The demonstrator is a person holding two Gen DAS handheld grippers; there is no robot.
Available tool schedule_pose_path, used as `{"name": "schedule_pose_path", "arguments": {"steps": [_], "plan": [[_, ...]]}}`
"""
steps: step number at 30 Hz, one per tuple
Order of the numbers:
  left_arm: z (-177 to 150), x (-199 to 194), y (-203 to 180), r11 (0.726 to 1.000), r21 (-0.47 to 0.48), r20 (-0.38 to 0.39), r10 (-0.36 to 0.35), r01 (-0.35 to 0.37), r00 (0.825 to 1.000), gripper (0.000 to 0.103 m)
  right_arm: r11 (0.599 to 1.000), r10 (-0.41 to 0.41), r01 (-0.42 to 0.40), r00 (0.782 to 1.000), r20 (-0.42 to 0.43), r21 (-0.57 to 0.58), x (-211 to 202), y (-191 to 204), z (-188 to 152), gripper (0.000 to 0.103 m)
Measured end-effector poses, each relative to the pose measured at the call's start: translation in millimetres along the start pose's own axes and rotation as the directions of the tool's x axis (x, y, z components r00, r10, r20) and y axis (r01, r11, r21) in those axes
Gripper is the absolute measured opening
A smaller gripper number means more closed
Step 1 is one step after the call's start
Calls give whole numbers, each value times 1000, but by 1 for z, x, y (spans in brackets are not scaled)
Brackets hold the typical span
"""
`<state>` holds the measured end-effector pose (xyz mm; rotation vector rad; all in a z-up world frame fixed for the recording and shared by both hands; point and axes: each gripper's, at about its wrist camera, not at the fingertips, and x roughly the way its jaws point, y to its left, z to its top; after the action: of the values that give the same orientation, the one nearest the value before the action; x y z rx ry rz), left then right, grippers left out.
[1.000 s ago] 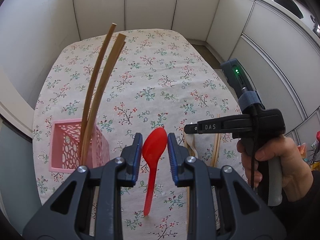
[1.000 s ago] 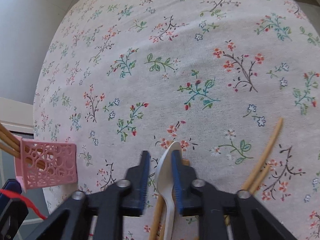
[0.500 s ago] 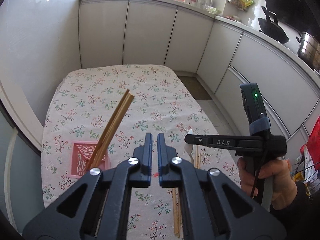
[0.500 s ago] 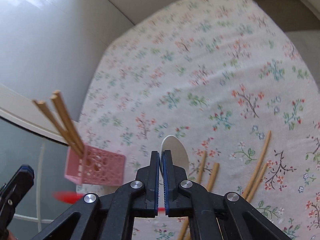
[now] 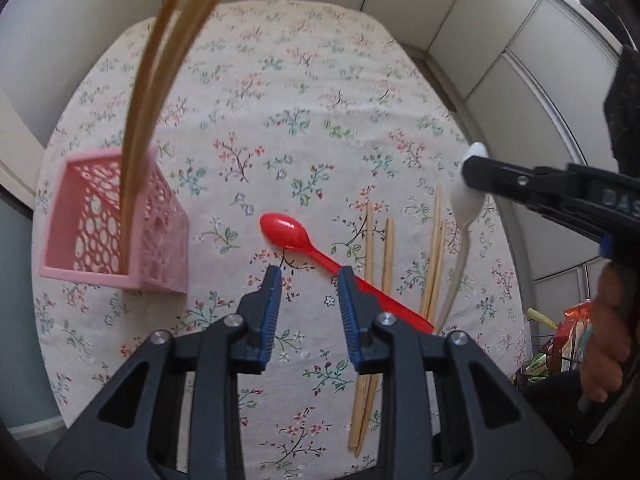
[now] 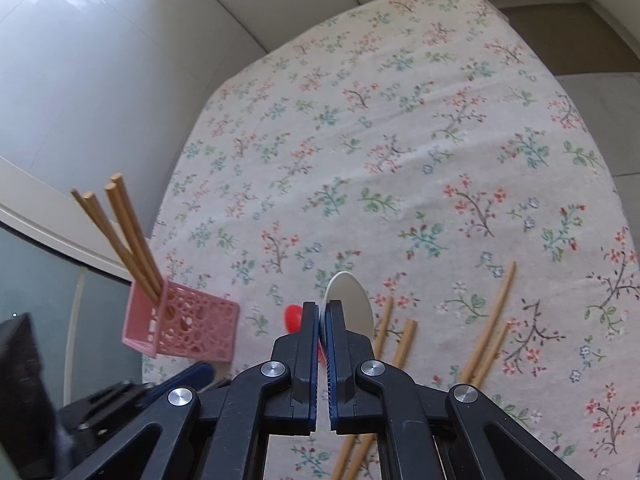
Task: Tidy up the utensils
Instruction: 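Carry the red spoon with the left tool over the pink basket while the right tool carries the white spoon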
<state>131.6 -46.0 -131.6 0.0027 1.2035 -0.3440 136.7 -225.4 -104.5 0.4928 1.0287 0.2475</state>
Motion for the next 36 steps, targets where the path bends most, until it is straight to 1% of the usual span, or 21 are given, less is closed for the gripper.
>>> {"name": "schedule_pose_path", "arguments": {"steps": [4, 6, 8, 10, 13, 15, 18, 19, 22, 24, 26, 29, 33, 36], "plan": [[8, 26, -9, 998, -53, -22, 45, -46, 999, 31, 1000, -11, 11, 1000, -14, 15, -1, -14, 0, 3], [15, 38, -13, 993, -76, -28, 89, -91, 996, 31, 1000, -13, 14, 1000, -18, 22, -2, -21, 0, 3], [23, 50, -12, 986, -85, -32, 139, -142, 990, 31, 999, -18, 18, 1000, -18, 27, -5, -27, 0, 3], [28, 63, -12, 973, -95, -63, 203, -208, 977, 32, 999, -22, 23, 1000, -17, 34, -8, -34, 0, 3], [31, 77, -8, 960, -133, -101, 234, -246, 967, 36, 999, -26, 27, 999, -23, 46, -9, -43, 1, 3], [34, 80, -10, 955, -137, -95, 251, -263, 963, 36, 998, -28, 30, 999, -30, 52, -9, -48, 1, 3], [36, 82, -13, 956, -135, -97, 248, -260, 964, 33, 998, -29, 32, 999, -41, 56, -8, -53, 1, 3], [36, 82, -14, 958, -128, -94, 245, -256, 965, 27, 998, -29, 32, 999, -43, 56, -8, -53, 1, 3], [38, 81, -22, 965, -95, -80, 237, -244, 968, 22, 998, -26, 29, 999, -39, 56, -10, -54, 0, 3], [37, 74, -28, 970, -68, -50, 230, -233, 972, 17, 998, -23, 25, 999, -29, 56, -13, -53, 0, 3], [36, 64, -36, 978, -43, -22, 202, -203, 979, 4, 998, -18, 19, 1000, -15, 56, -17, -52, 0, 3], [33, 47, -49, 985, 2, 24, 174, -174, 985, 4, 999, -11, 11, 1000, 6, 53, -23, -49, 1, 3], [29, 34, -52, 991, 33, 53, 129, -131, 990, 4, 999, -4, 3, 1000, 19, 53, -26, -45, 1, 3], [28, 24, -51, 992, 50, 83, 115, -119, 990, 3, 999, -4, 3, 1000, 24, 55, -27, -42, 1, 3]]}}
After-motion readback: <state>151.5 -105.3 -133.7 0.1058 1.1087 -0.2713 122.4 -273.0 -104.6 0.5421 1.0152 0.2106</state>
